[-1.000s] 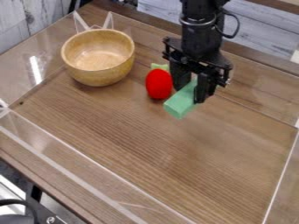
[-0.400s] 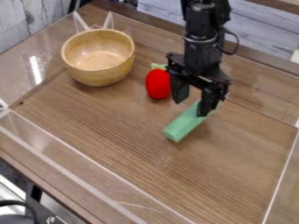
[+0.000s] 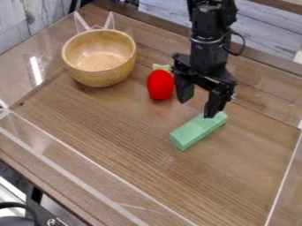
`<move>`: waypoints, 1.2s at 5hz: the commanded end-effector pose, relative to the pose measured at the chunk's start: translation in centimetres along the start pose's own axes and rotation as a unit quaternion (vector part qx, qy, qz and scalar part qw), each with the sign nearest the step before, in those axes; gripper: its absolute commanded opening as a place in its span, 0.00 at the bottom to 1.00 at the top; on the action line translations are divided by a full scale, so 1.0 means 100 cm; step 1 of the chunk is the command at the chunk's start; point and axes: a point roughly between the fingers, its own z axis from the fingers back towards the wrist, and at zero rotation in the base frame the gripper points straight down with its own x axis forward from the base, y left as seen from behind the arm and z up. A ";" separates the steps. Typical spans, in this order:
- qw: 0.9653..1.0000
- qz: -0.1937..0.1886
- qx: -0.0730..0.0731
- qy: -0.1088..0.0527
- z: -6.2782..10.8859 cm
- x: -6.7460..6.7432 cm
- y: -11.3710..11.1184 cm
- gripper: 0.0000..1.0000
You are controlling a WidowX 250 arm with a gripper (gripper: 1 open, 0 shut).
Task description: Remove the green block from the brown bowl and put it on the table
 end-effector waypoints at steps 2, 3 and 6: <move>1.000 -0.006 0.009 -0.022 0.010 0.014 0.009 1.00; 1.000 -0.005 0.012 -0.021 0.008 0.016 0.013 1.00; 1.000 0.002 0.016 -0.019 0.006 0.019 0.026 1.00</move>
